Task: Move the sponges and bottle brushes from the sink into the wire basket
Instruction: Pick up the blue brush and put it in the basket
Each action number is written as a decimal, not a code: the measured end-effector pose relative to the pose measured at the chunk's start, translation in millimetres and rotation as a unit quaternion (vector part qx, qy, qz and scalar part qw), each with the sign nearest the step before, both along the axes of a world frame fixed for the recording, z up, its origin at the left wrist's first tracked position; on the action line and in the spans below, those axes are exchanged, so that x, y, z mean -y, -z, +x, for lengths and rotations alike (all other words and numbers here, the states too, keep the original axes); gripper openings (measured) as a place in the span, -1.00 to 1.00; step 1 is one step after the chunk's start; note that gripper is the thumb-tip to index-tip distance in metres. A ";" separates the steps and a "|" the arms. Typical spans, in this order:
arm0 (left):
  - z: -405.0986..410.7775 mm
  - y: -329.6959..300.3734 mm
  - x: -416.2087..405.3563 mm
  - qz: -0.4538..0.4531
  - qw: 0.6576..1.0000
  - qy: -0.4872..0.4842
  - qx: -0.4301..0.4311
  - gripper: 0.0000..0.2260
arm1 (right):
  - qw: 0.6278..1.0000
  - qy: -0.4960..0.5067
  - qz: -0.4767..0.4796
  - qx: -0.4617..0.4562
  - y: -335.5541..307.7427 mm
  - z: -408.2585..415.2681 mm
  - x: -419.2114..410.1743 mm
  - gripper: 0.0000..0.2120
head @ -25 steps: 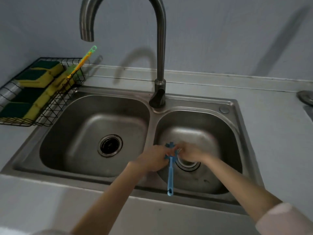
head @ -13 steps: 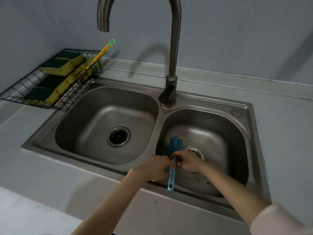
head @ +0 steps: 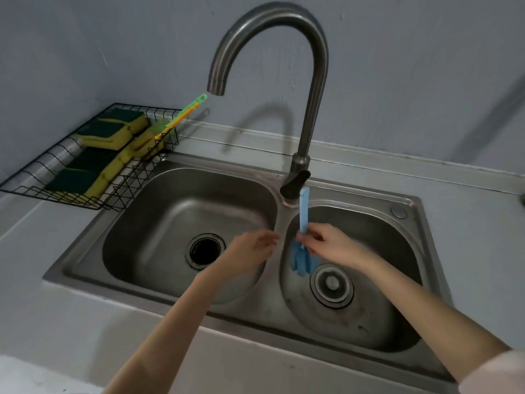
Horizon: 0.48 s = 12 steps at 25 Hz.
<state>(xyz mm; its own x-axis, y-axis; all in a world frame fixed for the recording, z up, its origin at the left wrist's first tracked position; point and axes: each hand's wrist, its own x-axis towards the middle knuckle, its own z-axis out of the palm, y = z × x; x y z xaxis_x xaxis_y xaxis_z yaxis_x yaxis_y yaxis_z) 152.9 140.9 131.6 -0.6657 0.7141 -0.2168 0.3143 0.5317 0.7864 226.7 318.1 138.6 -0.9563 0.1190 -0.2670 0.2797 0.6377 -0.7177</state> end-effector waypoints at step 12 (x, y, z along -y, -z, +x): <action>-68.5 -25.2 112.9 0.065 0.994 -0.078 -0.051 -0.50 | 0.978 0.072 -0.166 -0.102 -72.1 -84.5 149.8 -0.80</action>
<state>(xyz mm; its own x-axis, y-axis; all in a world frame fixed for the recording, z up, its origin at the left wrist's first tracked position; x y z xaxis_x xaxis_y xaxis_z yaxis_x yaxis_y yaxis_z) 84.4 28.0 156.8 -0.7839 0.6186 -0.0541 0.3186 0.4754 0.8201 142.2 168.3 210.7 -0.9733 0.1959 -0.1192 0.1791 0.3246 -0.9288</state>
